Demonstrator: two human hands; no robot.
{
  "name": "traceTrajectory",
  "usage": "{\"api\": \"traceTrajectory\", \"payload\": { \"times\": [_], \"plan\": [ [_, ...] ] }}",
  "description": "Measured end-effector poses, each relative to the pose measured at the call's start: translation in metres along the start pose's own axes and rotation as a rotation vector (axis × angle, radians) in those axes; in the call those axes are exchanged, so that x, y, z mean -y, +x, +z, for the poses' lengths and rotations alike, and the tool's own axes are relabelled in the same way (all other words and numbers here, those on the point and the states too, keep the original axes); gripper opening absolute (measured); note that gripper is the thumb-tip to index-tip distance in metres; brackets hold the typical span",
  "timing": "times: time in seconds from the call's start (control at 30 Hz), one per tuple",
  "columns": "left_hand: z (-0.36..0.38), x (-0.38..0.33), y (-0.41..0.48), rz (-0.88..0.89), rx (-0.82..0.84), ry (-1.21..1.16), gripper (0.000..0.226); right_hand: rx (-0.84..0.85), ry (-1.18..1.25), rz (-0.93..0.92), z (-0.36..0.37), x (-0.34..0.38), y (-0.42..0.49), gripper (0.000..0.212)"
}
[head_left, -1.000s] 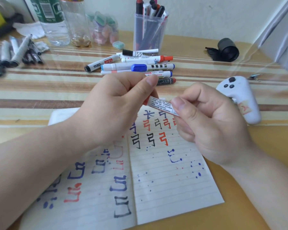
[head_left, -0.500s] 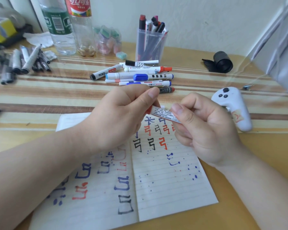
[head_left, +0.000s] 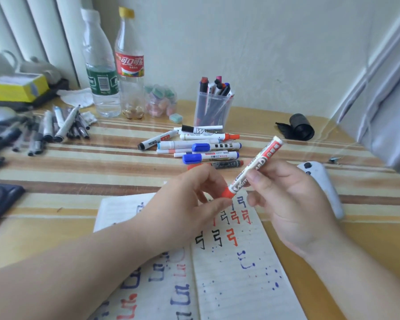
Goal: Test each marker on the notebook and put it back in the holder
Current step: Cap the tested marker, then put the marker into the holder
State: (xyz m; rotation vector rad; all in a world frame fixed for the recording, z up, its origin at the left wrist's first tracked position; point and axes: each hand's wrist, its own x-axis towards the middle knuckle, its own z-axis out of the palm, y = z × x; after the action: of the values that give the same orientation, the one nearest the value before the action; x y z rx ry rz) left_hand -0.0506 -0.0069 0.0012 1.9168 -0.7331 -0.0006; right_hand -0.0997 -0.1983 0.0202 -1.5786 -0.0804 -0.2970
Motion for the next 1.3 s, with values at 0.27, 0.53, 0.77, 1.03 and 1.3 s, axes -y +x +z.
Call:
{"api": "traceTrajectory", "payload": {
  "times": [0.27,0.53,0.77,1.03,1.3],
  "plan": [
    [-0.012,0.002,0.006,-0.097,-0.324,-0.102,0.018,-0.013,-0.348,-0.247,0.022,0.028,0.007,0.036],
    [-0.013,0.008,0.013,-0.219,-0.403,-0.087,0.013,-0.089,-0.534,-0.376,0.010,0.044,0.072,0.067],
    [-0.009,0.015,0.016,-0.243,-0.364,-0.033,0.014,-0.406,-0.620,-0.559,0.004,0.056,0.196,0.051],
    [-0.009,0.018,0.016,-0.221,-0.328,-0.004,0.015,-0.457,-0.644,-0.623,0.030,0.034,0.262,0.041],
    [-0.010,0.015,0.016,-0.208,-0.308,0.053,0.014,-0.154,-1.023,-0.158,0.029,0.015,0.264,0.034]
  ]
}}
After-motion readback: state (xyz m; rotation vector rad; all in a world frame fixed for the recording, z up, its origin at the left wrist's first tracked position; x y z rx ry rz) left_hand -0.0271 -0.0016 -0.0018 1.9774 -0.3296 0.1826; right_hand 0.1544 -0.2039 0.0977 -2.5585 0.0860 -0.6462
